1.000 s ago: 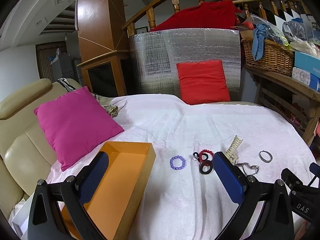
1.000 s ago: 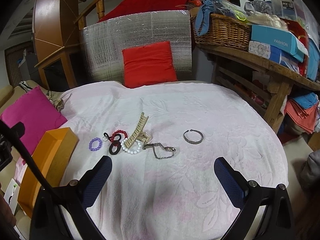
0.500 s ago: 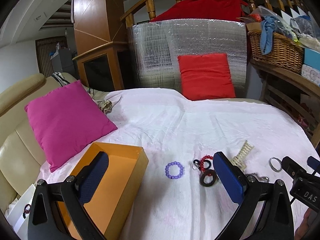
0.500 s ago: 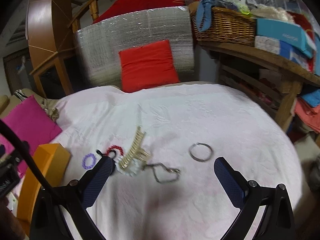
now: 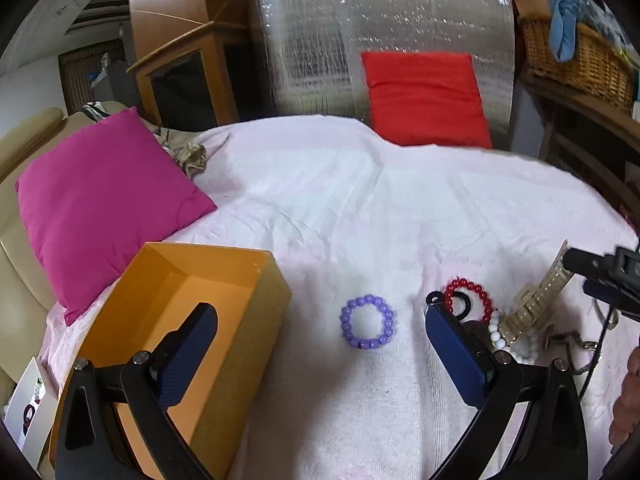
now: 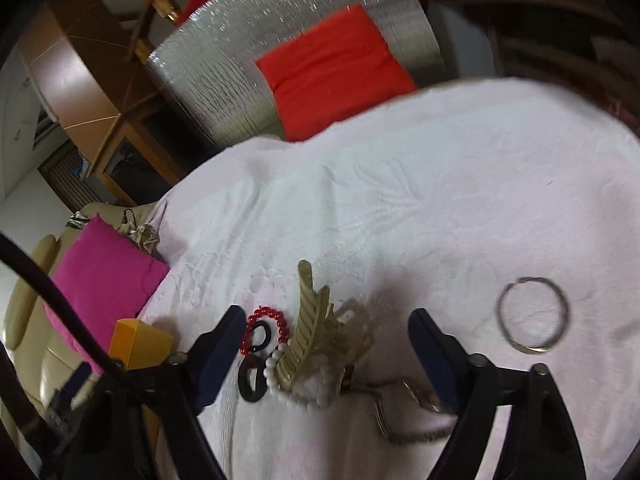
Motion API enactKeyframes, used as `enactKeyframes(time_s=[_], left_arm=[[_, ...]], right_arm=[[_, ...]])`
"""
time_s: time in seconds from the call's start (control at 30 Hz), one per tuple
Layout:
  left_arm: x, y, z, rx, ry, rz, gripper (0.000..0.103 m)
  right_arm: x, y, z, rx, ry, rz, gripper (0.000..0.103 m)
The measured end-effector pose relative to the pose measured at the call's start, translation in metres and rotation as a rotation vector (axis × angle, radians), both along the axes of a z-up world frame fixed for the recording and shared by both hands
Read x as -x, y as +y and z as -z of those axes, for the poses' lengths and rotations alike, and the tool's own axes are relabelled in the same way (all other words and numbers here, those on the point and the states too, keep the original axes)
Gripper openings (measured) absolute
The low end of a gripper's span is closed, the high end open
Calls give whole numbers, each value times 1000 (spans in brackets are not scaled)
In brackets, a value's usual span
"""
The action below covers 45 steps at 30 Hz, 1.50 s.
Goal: Organize jewelry
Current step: 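Grasp the beige claw hair clip with the right tool, then grasp the silver watch with the left tool while the right tool holds the claw clip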
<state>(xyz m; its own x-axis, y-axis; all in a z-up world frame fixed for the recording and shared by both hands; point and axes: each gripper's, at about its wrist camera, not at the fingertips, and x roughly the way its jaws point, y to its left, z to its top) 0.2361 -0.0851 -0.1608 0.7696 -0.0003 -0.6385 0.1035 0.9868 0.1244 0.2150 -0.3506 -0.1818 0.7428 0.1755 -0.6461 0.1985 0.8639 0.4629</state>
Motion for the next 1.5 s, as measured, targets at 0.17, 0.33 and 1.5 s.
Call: enactKeyframes(time_s=[0.17,0.33,1.5], left_arm=[[-6,-13,10,-30,30,22,103],[-7,-18,15,-47,45,36,103],[31,-140,39,73,149,447,74]], right_arm=[[-26,9,17,-77,25,-39,50],[-28,9,24,-97,16,-23,15],[85,-127,-24,-233,-223,286,11]])
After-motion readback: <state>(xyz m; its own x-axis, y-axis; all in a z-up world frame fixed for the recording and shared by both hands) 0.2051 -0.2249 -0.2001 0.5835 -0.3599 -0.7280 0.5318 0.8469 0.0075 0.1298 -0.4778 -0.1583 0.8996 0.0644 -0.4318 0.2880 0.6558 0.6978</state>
